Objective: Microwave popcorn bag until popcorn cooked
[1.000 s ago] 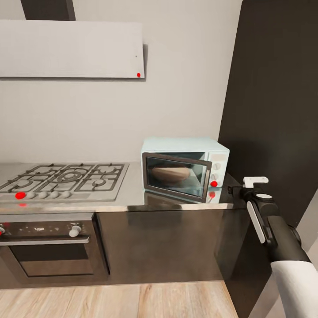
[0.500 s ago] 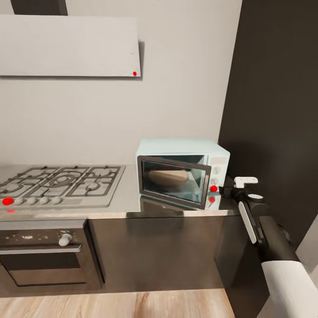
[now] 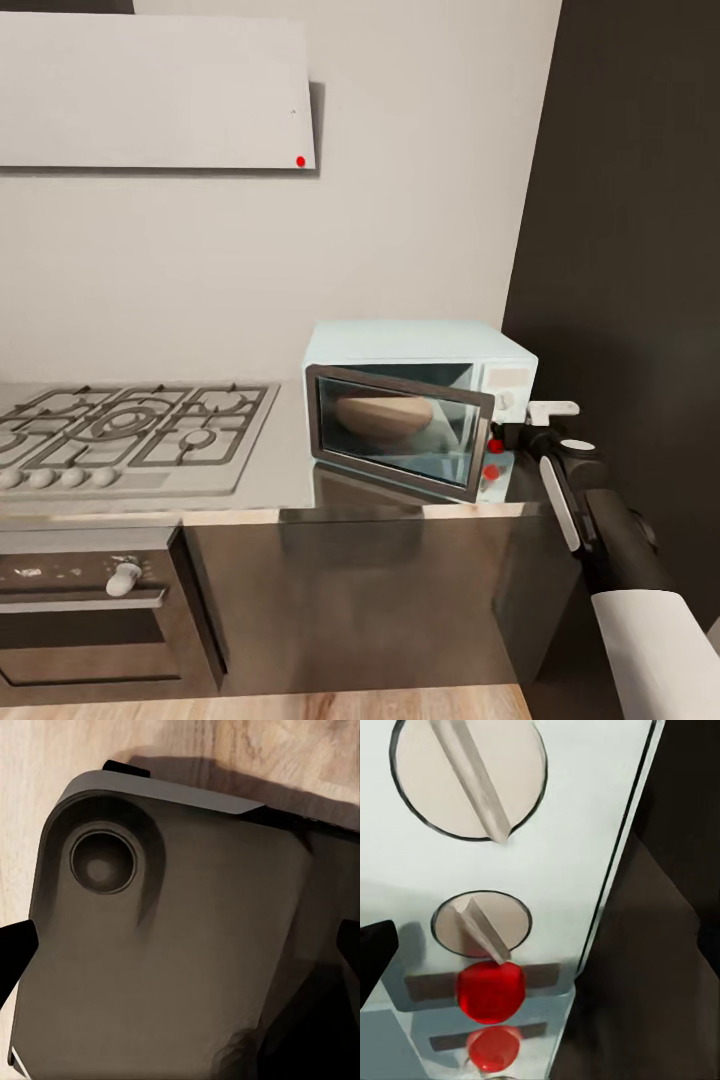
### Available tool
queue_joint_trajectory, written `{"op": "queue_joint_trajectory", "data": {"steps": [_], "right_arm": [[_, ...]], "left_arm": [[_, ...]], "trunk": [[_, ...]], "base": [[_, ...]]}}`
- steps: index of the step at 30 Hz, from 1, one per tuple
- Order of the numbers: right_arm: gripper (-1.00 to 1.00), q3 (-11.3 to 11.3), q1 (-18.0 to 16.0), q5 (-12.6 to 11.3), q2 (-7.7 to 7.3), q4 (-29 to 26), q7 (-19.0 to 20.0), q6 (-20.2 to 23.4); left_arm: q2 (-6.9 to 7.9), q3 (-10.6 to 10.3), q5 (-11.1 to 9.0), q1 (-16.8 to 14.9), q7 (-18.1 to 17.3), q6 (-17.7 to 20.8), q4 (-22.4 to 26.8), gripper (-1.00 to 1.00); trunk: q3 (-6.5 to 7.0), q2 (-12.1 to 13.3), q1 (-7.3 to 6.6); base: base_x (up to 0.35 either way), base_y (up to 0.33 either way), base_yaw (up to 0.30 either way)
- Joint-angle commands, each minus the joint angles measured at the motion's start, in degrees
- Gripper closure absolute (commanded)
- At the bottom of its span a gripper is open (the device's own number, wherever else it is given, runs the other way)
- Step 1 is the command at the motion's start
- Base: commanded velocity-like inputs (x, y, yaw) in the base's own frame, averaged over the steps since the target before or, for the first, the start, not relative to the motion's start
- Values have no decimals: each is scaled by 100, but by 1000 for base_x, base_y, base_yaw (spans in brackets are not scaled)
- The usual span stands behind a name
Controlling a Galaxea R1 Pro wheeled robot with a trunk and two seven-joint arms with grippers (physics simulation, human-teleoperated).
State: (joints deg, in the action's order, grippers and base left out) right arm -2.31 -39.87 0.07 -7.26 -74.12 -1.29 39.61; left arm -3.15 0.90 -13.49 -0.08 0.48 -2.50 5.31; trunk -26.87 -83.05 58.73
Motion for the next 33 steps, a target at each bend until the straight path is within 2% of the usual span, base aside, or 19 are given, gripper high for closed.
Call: {"op": "queue_joint_trajectory", "data": {"steps": [1,6,9,17,21,23,33], "right_arm": [[-100,4,-4,14,-9,-6,870,29],[-100,2,-4,32,-33,-6,1732,50],[-100,3,-4,27,-38,0,2076,55],[-100,3,-4,11,-39,3,2222,66],[-100,5,-4,25,-39,2,2685,97],[-100,9,-4,30,-39,2,2764,100],[-100,12,-4,34,-30,3,2784,99]], "left_arm": [[-2,7,-22,-1,5,-17,3,-100],[-2,7,-22,-1,5,-22,3,-100],[-2,7,-22,-1,5,-22,4,-100],[-2,3,-22,-1,5,-24,-2,-100],[-2,1,-22,-1,1,-30,-4,-100],[-5,5,-22,-1,4,-30,-4,-100],[-10,7,-22,-1,11,-31,-3,-100]], "trunk": [[-6,-3,0],[-6,-3,0],[-6,-3,0],[-6,-3,0],[-6,-3,0],[-6,-3,0],[-6,-3,0]], "base": [[7,0,0],[1,0,0],[0,0,0],[0,0,0],[-20,10,0],[-168,112,0],[-250,183,0]]}}
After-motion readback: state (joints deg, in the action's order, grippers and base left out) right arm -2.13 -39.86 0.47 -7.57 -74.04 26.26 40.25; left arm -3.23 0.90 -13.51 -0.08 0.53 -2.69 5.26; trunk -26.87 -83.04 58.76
